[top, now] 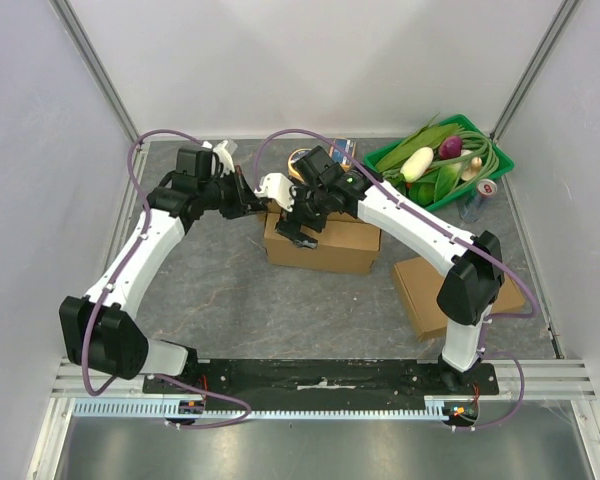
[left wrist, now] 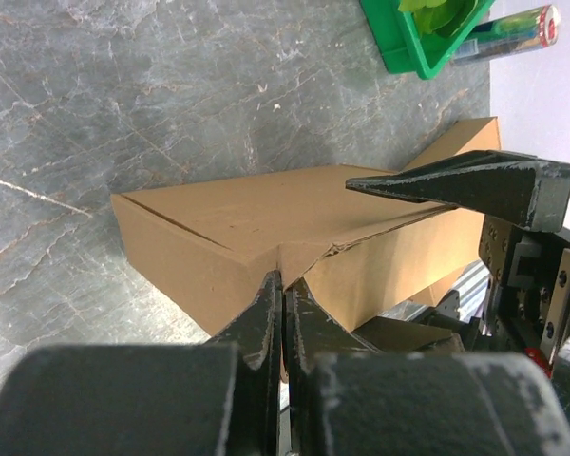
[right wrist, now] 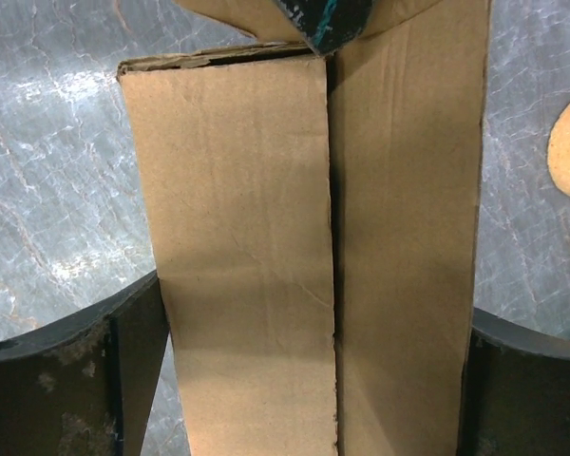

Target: Fold the paper box

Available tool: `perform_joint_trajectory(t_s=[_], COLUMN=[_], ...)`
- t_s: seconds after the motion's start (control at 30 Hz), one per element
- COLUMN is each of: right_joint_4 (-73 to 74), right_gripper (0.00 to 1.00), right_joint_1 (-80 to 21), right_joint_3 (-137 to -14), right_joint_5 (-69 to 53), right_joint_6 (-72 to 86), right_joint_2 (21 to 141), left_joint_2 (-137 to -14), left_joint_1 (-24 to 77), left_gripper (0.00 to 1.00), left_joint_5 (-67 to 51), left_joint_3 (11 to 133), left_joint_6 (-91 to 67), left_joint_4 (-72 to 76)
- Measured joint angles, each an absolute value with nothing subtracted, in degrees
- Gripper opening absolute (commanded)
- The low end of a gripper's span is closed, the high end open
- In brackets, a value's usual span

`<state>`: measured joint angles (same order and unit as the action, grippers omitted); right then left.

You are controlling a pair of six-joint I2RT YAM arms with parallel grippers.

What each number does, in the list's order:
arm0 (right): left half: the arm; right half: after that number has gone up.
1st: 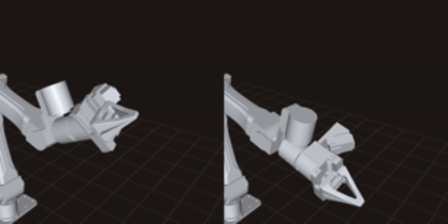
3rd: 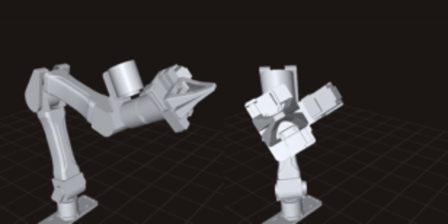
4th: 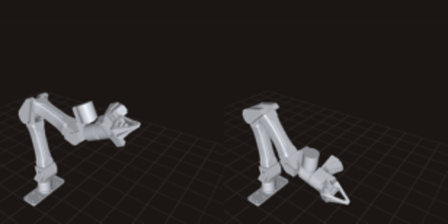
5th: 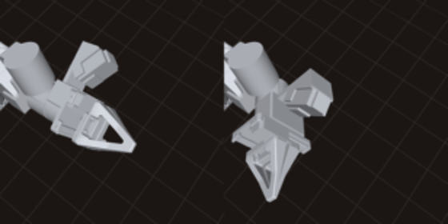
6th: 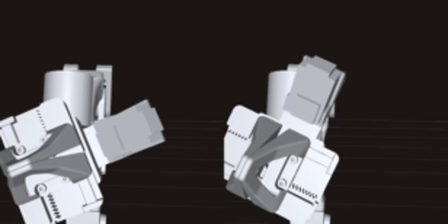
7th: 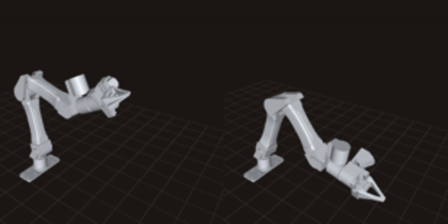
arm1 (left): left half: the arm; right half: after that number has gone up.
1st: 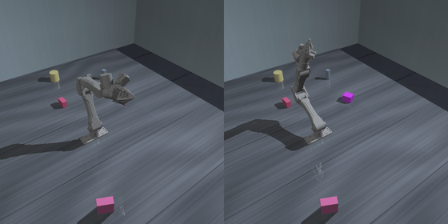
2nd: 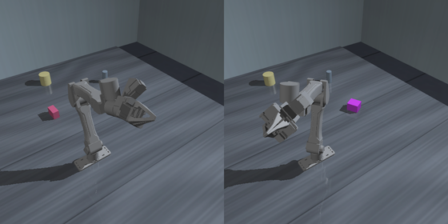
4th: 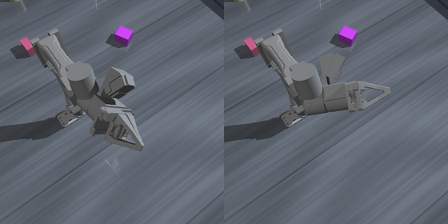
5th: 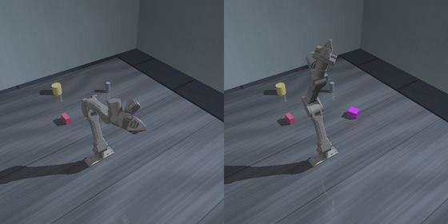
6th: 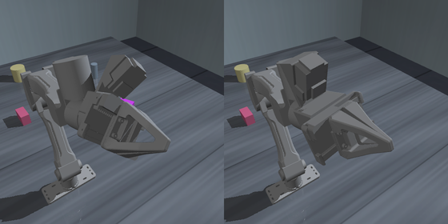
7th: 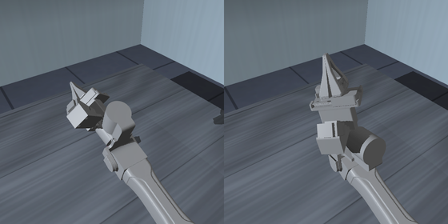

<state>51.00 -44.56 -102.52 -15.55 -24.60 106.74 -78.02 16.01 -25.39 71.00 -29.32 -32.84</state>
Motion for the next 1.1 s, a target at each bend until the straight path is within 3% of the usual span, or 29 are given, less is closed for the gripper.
perform_joint_trajectory(t_s=[0.37, 0.87, 1.1], right_joint_4=[46.54, 48.95, 51.72], right_gripper=[0.98, 0.98, 0.98], right_joint_1=[-44.47, -42.24, -40.45], right_joint_3=[-101.84, -104.66, -110.15], right_joint_5=[-12.75, -14.70, -13.85], right_joint_6=[-24.47, -0.47, 2.81], right_joint_2=[106.76, 104.92, 104.90], left_joint_2=[-83.46, -74.61, -73.87], left_joint_1=[10.76, 11.55, 11.35], left_gripper=[0.02, 0.02, 0.02], left_joint_5=[-35.07, -35.70, -35.44], left_joint_3=[76.84, 65.47, 61.60], left_joint_6=[-27.92, -26.96, -26.96], left_joint_4=[-34.98, -24.34, -22.79])
